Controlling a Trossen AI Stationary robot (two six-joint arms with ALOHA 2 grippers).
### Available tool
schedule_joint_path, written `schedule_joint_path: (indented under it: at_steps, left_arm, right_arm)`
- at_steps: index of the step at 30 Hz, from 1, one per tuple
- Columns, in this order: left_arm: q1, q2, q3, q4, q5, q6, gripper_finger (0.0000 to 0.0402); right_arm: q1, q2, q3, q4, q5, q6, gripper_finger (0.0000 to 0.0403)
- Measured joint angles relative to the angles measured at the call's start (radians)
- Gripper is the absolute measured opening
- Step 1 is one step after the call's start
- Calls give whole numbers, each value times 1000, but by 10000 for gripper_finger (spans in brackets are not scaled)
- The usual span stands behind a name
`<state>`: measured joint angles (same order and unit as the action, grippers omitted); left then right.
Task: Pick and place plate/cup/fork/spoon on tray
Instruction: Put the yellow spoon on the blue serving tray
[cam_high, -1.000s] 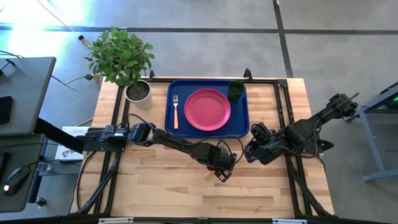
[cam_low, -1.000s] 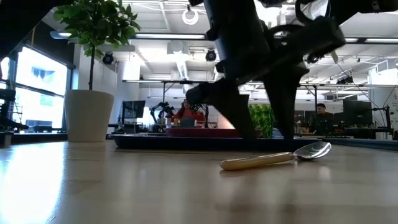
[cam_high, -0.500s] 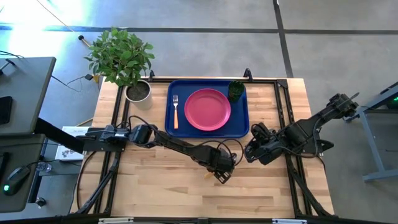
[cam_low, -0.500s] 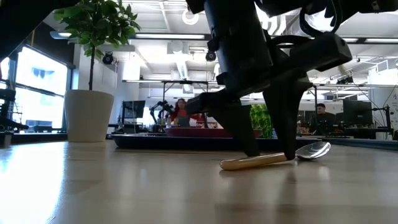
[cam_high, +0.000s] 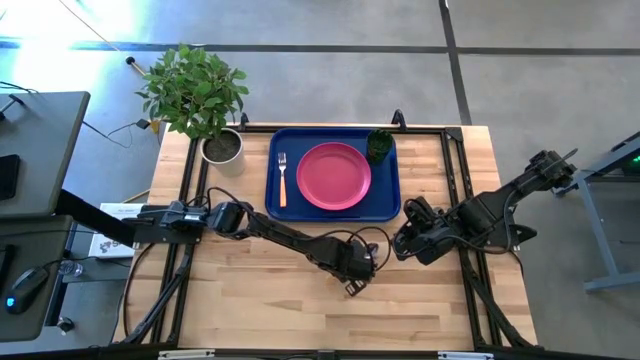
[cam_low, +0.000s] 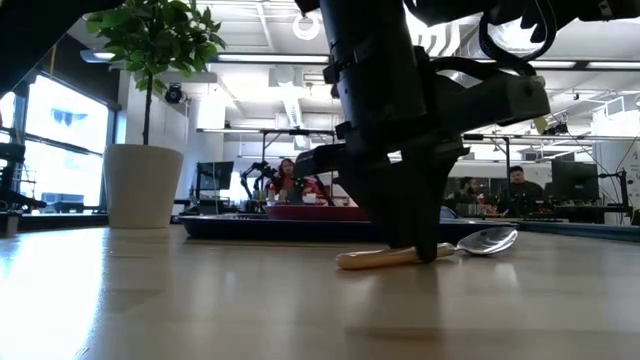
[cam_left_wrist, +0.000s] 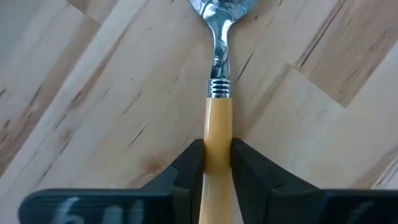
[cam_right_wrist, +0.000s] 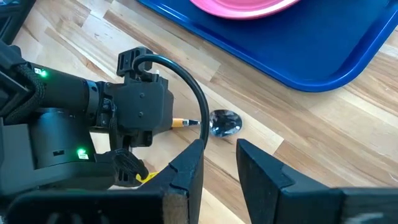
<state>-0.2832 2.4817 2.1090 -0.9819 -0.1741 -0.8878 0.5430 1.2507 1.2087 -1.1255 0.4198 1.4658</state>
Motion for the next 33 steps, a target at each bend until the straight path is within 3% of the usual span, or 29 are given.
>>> schedule_joint_path:
  at_steps: [10,33]
  left_arm:
    - [2,0,-1,-6,7,36,57]
    - [20,-30,3,-3,242,25,54]
  right_arm:
    - [0,0,0,0,23,18,87]
    - [0,0,0,3,25,18,87]
